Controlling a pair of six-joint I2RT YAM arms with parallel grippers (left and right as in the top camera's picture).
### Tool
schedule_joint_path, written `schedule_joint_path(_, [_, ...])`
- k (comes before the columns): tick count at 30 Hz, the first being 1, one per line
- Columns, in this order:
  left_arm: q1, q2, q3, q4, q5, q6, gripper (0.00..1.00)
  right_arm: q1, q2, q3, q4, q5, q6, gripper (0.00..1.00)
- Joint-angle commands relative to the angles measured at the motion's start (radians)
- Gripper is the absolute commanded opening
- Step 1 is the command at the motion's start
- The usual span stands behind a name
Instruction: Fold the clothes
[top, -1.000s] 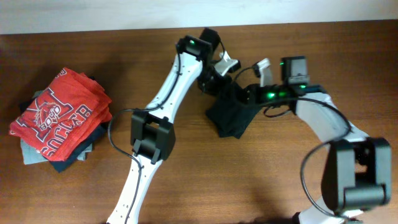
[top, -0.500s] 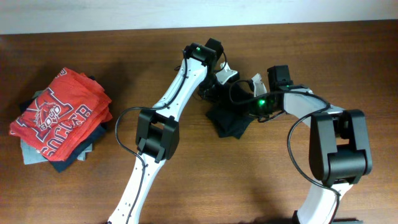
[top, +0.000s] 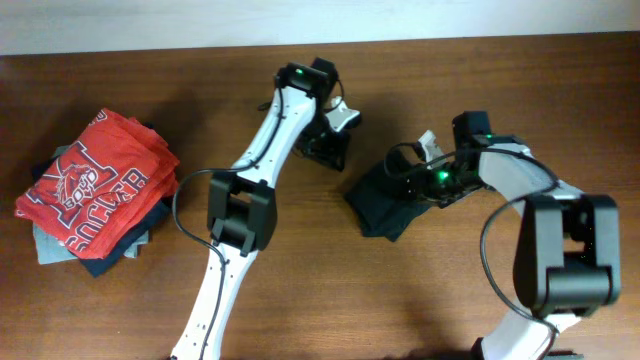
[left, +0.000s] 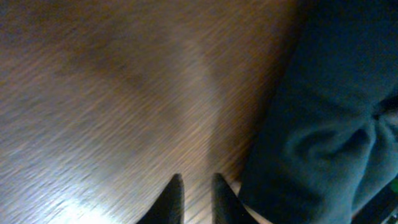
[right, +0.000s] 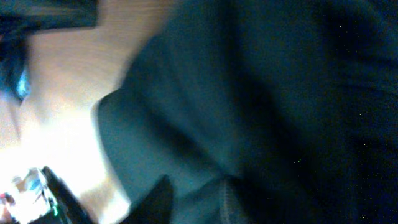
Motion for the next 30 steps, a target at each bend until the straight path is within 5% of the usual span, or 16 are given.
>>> schedule_joint_path(1, [0.019, -0.003, 0.048, -0.008, 0.092, 0.005, 0.43, -0.002, -0.112, -0.004, -0.031, -0.141, -0.162, 0.47])
schedule_joint_path(3, [0.019, -0.003, 0.053, -0.004, 0.157, 0.034, 0.57, -0.002, -0.159, -0.004, -0.048, -0.150, -0.174, 0.55])
schedule_joint_path(6, [0.008, -0.003, 0.051, 0.000, 0.224, 0.085, 0.66, -0.002, -0.228, -0.004, -0.069, -0.149, -0.173, 0.63])
schedule_joint_path(17, [-0.090, 0.059, 0.043, 0.006, 0.171, 0.128, 0.76, -0.003, -0.405, -0.004, -0.121, -0.064, -0.135, 0.67])
schedule_joint_path(24, [-0.130, 0.135, 0.043, -0.010, 0.202, 0.124, 0.75, -0.003, -0.421, -0.004, -0.129, -0.050, -0.135, 0.67])
schedule_joint_path(27, [-0.142, 0.145, 0.043, -0.017, 0.227, 0.124, 0.65, -0.003, -0.421, -0.004, -0.129, -0.050, -0.135, 0.66])
schedule_joint_path(30, [-0.148, 0.145, 0.043, -0.013, 0.243, 0.125, 0.45, -0.003, -0.421, -0.004, -0.129, -0.050, -0.135, 0.66])
